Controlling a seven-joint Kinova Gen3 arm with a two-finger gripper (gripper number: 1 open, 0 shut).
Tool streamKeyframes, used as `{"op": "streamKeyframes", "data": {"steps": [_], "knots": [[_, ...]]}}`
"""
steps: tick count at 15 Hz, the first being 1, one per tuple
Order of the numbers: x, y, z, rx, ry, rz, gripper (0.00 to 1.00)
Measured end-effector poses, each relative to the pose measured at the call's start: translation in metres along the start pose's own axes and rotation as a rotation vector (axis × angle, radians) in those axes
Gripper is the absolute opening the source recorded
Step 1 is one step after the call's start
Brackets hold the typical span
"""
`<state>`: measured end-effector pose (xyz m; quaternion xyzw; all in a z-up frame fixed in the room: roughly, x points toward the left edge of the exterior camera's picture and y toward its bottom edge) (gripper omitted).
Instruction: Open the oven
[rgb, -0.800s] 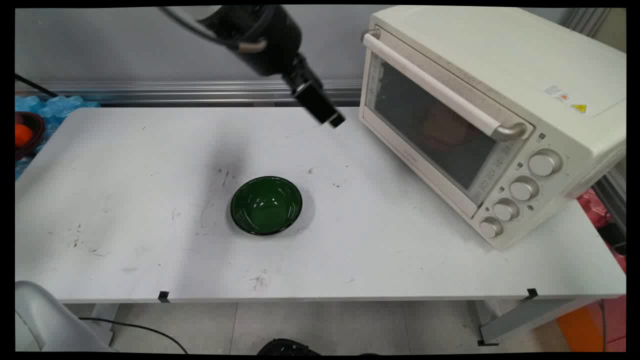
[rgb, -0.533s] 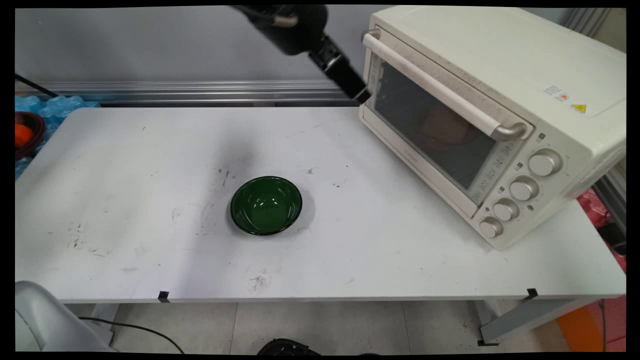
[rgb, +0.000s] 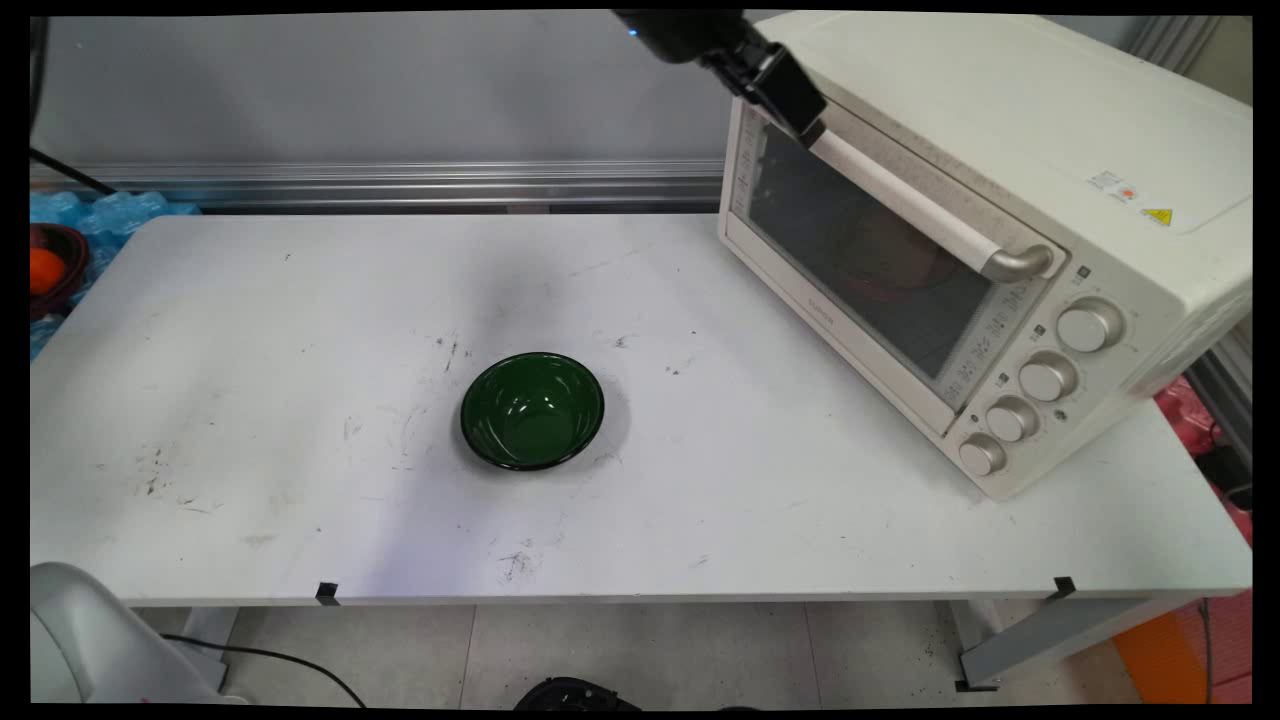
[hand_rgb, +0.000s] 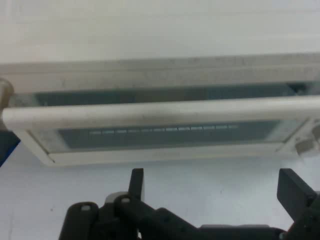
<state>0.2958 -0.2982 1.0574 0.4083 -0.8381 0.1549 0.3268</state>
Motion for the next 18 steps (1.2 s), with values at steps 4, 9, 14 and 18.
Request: {"op": "streamKeyframes", "data": {"steps": [4,9,14,18], "knots": [[0.017,-0.005,0.024,0.005,0.015,-0.016,1.00],[0.034,-0.009,0.051,0.008,0.028,-0.010,1.00],[0.043,-0.011,0.069,0.018,0.030,-0.002,0.00],[0.047,-0.014,0.087,0.026,0.014,0.004,0.00]]}}
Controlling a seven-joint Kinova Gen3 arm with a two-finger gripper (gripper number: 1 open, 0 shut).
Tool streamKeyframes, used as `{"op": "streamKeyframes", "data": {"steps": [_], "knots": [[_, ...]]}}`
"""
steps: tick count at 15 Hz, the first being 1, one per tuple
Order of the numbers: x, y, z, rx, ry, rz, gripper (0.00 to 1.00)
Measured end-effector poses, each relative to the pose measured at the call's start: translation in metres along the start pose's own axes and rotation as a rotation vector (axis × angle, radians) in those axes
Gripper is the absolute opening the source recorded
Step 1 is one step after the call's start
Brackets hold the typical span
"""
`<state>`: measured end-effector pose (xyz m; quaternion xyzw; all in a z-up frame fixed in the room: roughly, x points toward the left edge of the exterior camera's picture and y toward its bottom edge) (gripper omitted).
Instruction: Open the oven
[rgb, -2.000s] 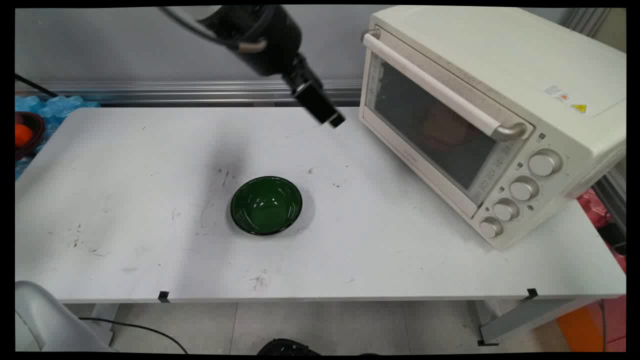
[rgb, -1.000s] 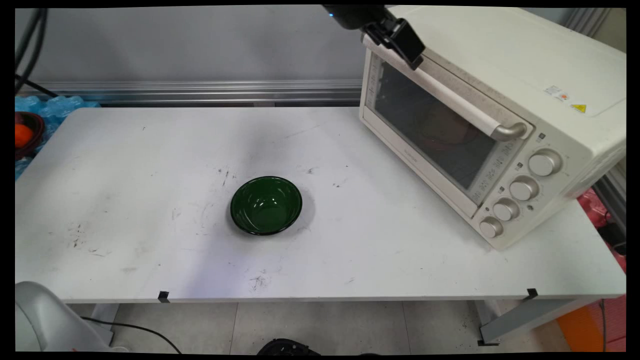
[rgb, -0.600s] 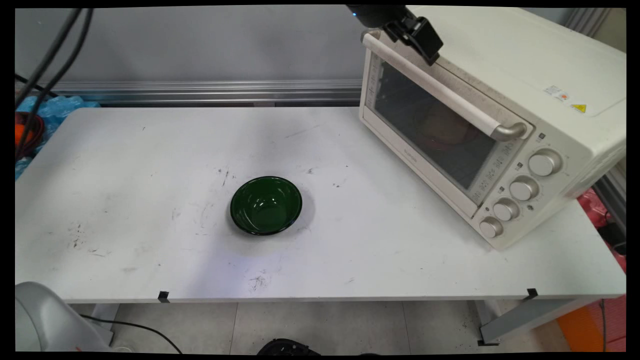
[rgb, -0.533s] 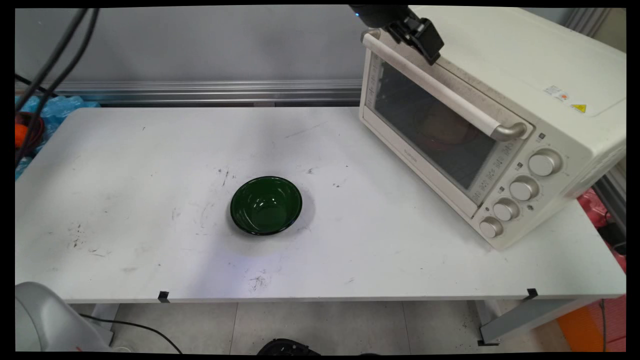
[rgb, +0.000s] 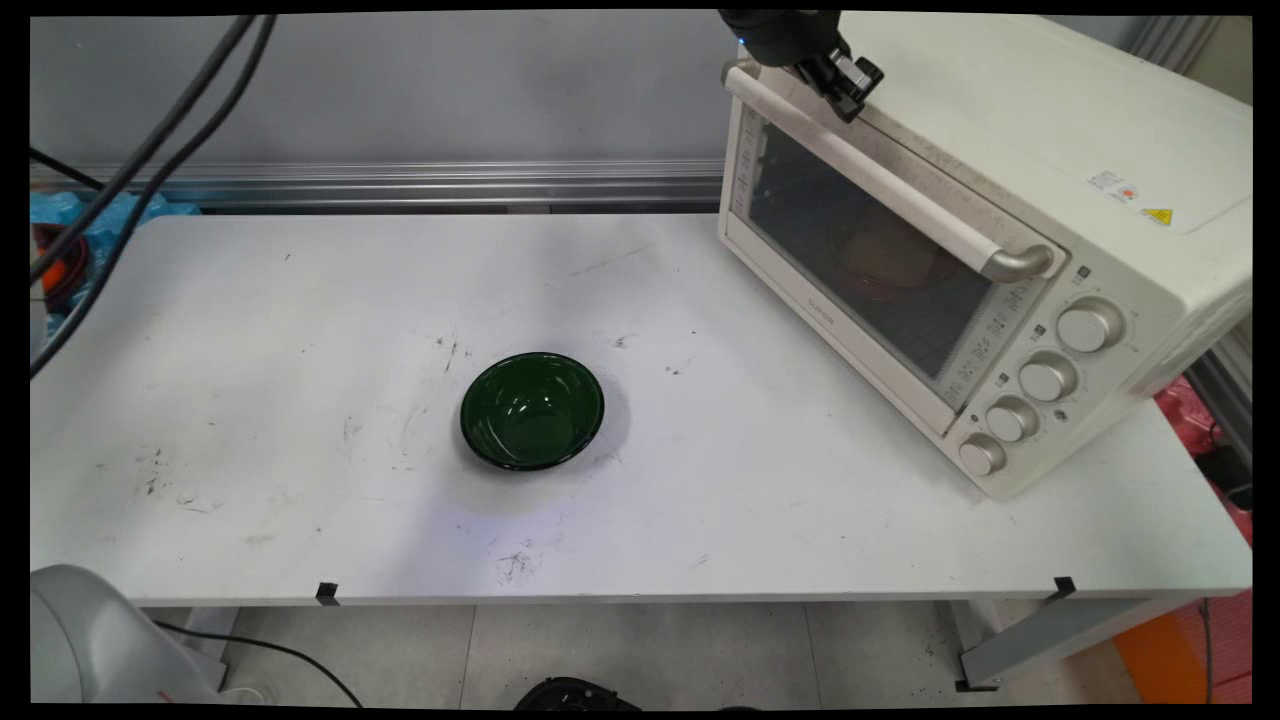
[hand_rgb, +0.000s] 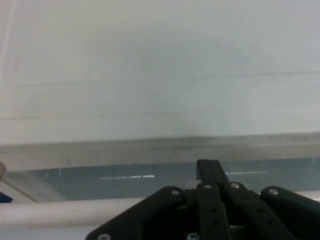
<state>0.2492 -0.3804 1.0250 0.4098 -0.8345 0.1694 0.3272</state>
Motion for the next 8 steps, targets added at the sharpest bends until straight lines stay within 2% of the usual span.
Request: {"op": "streamKeyframes", "data": {"steps": [8], "knots": [[-0.001,-0.006,0.032,0.001,-0.041,0.007,0.00]]}}
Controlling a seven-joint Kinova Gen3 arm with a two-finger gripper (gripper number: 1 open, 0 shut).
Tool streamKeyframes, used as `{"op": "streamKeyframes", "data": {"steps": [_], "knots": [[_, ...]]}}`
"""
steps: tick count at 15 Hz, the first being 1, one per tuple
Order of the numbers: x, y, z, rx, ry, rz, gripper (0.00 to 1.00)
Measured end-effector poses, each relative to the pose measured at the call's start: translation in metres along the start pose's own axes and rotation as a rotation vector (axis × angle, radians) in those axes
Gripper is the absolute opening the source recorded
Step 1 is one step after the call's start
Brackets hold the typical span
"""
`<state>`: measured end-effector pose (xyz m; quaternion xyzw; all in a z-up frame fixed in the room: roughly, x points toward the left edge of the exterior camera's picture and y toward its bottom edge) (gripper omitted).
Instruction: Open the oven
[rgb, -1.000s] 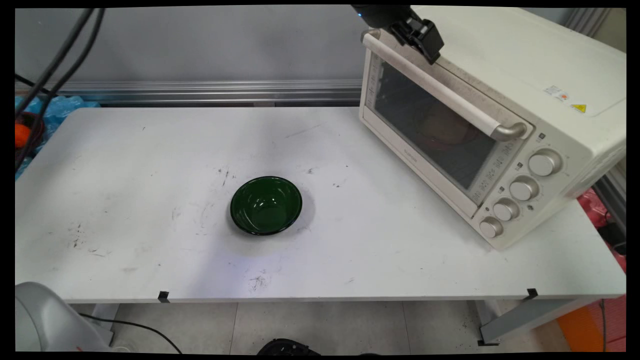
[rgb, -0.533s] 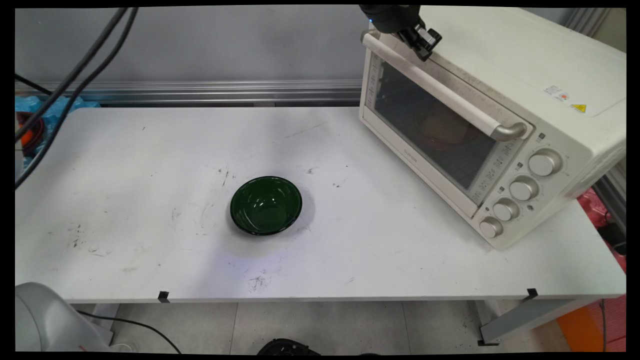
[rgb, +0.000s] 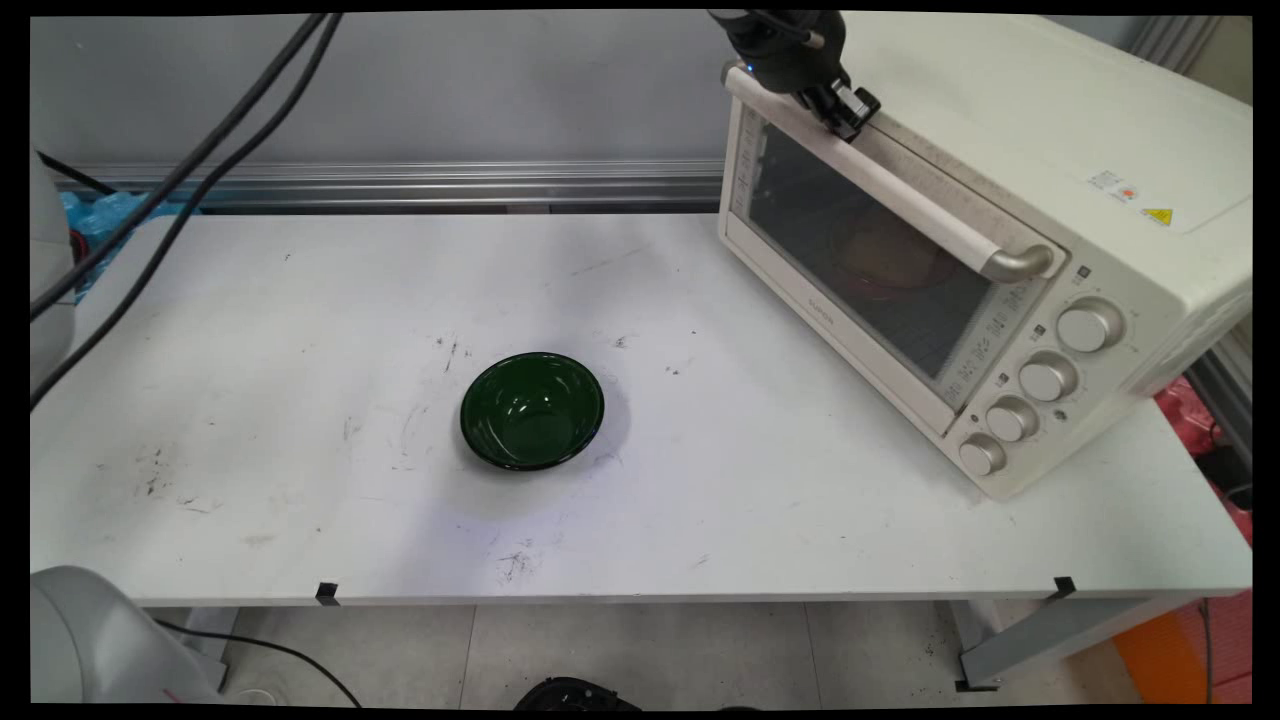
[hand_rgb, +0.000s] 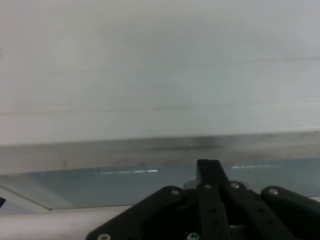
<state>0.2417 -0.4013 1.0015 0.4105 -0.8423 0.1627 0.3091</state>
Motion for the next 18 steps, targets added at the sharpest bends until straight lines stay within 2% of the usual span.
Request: {"op": "streamKeyframes", "data": {"steps": [7,18], "knots": [[-0.012,-0.004,0.012,-0.004,-0.056,-0.006,0.00],[-0.042,-0.006,0.002,-0.011,-0.135,-0.008,0.00]]}}
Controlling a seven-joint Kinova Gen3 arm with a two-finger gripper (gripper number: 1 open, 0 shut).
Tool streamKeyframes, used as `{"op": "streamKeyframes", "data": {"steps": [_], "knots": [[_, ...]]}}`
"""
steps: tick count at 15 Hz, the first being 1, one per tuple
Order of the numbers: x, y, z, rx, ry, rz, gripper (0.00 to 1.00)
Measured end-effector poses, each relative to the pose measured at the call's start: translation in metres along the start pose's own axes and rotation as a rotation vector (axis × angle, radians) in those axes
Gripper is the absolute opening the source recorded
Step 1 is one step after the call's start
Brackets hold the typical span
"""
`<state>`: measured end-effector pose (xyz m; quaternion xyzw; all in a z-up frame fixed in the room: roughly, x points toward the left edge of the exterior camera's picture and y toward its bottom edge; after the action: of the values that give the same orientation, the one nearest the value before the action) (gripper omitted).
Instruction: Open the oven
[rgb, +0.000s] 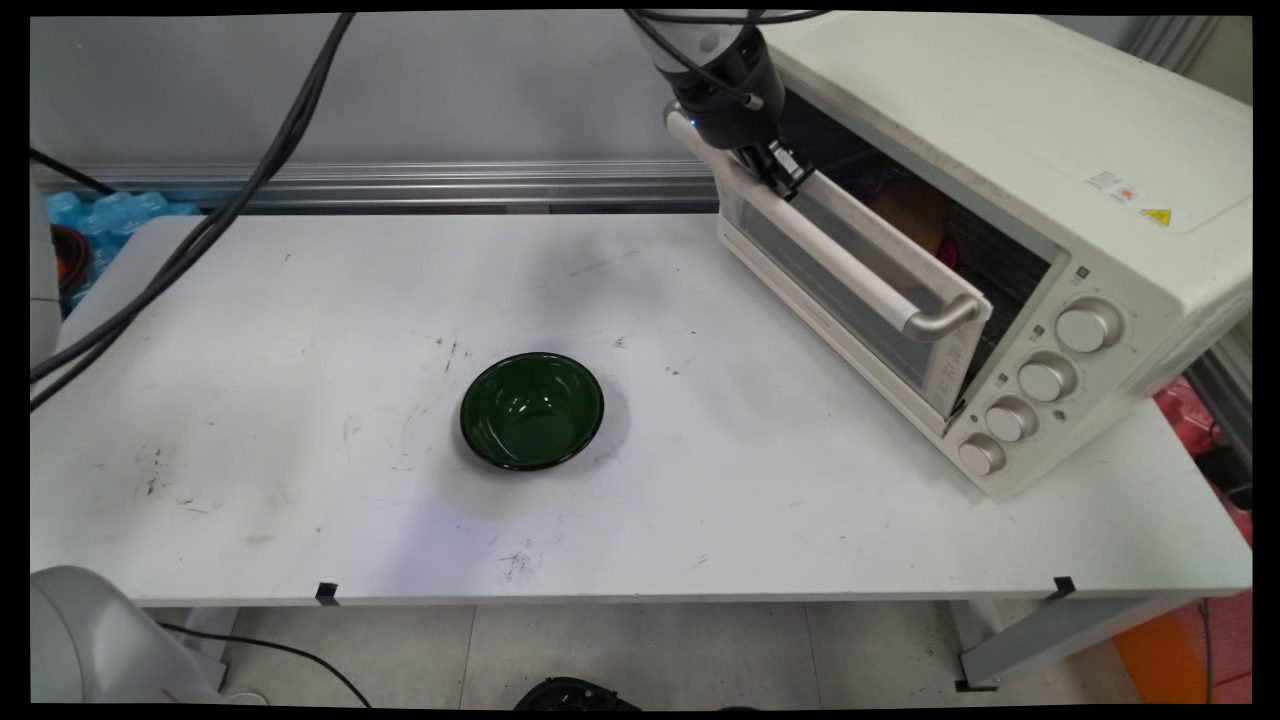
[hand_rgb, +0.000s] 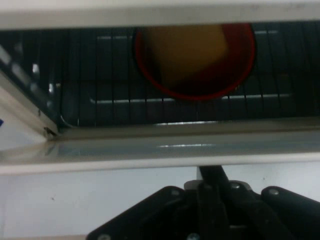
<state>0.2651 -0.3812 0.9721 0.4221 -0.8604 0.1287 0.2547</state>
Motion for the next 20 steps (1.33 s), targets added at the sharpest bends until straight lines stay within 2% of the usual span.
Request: {"op": "streamKeyframes", "data": {"steps": [6,11,20], "knots": [[-0.018,-0.001,-0.002,-0.005,-0.024,0.006,0.00],[-0.045,-0.002,0.000,-0.018,-0.037,0.019,0.00],[-0.088,0.002,0.010,-0.015,-0.050,-0.002,0.00]]}}
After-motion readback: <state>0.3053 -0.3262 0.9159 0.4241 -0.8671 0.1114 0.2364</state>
